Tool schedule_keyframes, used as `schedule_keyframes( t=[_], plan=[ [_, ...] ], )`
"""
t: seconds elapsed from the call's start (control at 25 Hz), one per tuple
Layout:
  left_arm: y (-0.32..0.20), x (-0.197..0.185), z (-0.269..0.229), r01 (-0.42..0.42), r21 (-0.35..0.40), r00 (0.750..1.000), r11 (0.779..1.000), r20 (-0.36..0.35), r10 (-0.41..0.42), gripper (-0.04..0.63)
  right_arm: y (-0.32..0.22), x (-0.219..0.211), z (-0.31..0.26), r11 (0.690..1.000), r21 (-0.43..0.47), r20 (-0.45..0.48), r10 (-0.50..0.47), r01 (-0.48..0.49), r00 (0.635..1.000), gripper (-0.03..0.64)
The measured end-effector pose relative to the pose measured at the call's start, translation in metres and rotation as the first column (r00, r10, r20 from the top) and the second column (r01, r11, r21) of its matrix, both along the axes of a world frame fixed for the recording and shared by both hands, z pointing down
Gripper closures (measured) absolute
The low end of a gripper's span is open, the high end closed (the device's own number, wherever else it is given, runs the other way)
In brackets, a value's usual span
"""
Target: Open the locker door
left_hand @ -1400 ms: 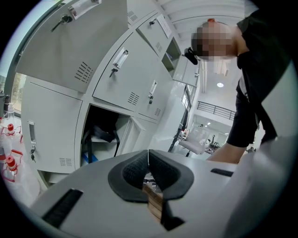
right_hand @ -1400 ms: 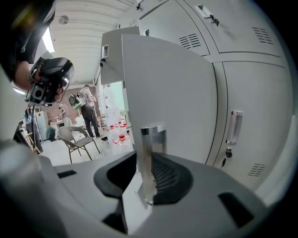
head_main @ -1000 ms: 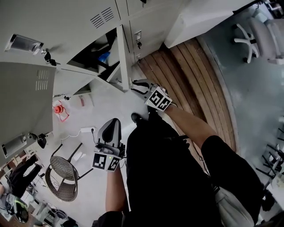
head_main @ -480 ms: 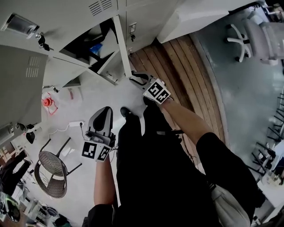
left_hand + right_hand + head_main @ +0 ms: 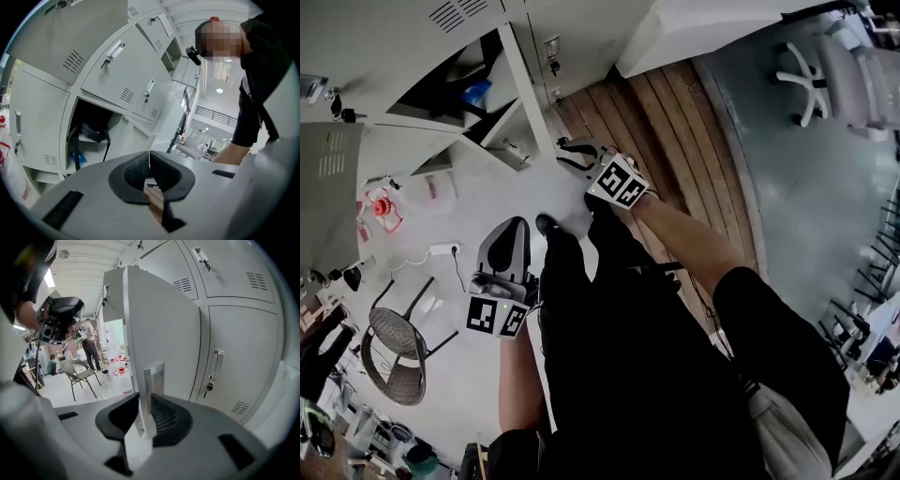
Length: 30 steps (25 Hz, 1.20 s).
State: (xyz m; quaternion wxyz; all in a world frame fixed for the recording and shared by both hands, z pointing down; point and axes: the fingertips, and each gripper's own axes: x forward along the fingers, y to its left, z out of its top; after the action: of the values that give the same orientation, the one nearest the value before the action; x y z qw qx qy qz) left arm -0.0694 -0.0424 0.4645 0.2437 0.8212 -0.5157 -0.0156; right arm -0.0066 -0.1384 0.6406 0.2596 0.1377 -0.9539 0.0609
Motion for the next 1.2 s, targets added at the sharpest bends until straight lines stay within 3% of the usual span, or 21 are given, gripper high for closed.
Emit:
schedule_keyframes(
  t=[0.28,0.92,1.2],
  plan=[
    [0.007,0.023,0.002,0.006,-0.024,1.0,1.0,0.005,-0.006,0.577,-0.006,0.021,0.003,1.0,-0.024,0.018,0.013,-0.012,1.0,0.529],
    [-0.013,0.057,-0.002,0.011,-0.015,1.0,1.0,0.013,-0.01,0.577,-0.03,0.065,-0.001,0.998,0.045,-0.048,-0.033,0.035,0.998,0.541],
    [-0.02,0.068,-0.005,0.002,-0.011,1.0,1.0,0.021,-0.002,0.577,-0.043,0.085,0.002,0.999,0.028,-0.046,0.016,-0.014,0.999,0.541]
  ],
)
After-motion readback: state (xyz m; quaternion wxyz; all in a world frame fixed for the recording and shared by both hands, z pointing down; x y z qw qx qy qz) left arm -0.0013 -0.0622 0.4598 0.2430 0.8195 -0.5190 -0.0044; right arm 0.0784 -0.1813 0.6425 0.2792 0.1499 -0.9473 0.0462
